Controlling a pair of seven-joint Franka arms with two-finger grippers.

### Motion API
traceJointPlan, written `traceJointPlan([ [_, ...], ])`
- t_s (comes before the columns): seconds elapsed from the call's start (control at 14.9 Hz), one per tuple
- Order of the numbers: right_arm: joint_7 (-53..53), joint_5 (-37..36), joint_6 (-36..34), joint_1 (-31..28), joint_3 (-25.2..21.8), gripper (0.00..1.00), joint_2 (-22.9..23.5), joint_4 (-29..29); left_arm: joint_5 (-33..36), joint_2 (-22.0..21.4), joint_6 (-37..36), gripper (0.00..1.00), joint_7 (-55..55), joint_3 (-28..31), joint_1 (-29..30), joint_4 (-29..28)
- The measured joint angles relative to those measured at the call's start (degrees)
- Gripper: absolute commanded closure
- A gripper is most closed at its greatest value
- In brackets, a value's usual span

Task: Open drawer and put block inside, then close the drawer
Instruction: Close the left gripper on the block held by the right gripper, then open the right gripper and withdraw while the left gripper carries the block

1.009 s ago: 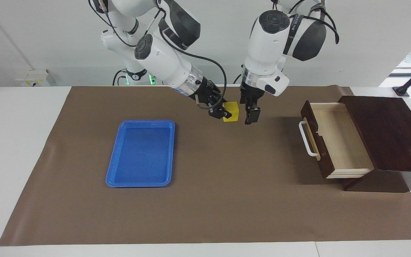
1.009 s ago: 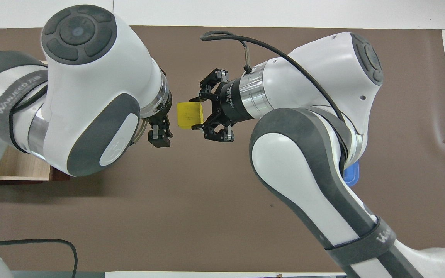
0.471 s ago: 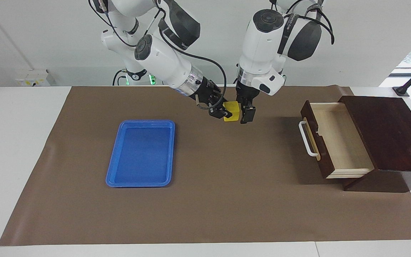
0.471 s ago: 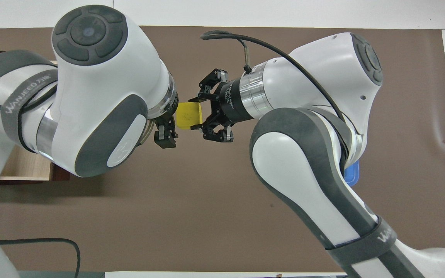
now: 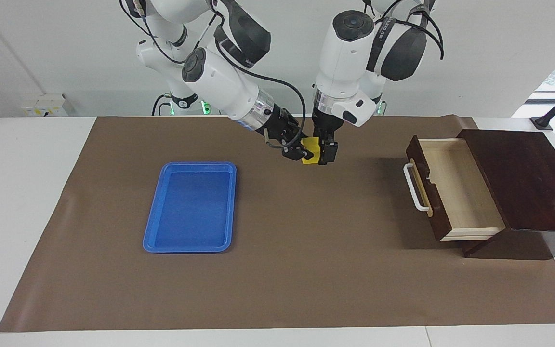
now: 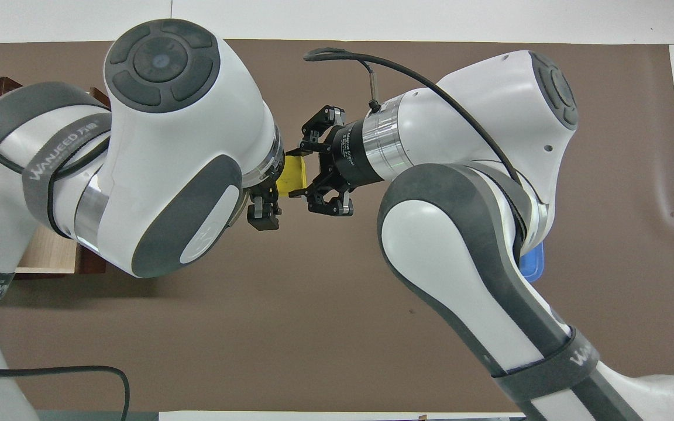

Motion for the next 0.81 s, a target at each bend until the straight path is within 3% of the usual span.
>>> traceJointPlan([
  [0.07,0.0,0.13,0.0,0.0,0.0,1.0,0.0,-0.01,0.0,0.02,0.01,0.22,-0.18,0.0,-0.21,0.03],
  [0.2,0.01,0.24,0.0,0.0,0.0,1.0,0.0,-0.01,0.0,0.06,0.04,0.55,-0.31,0.0,-0.49,0.05],
  [0.34,0.02,0.26,-0.27,0.0,0.01,1.0,-0.03,-0.08,0.03,0.09,0.51,1.0,-0.39,0.05,-0.58,0.11],
  [0.81,0.51,0.34,-0.45,-0.02,0.01,1.0,-0.05,-0.19,0.04,0.14,1.02,1.0,-0.26,0.21,-0.6,0.16],
])
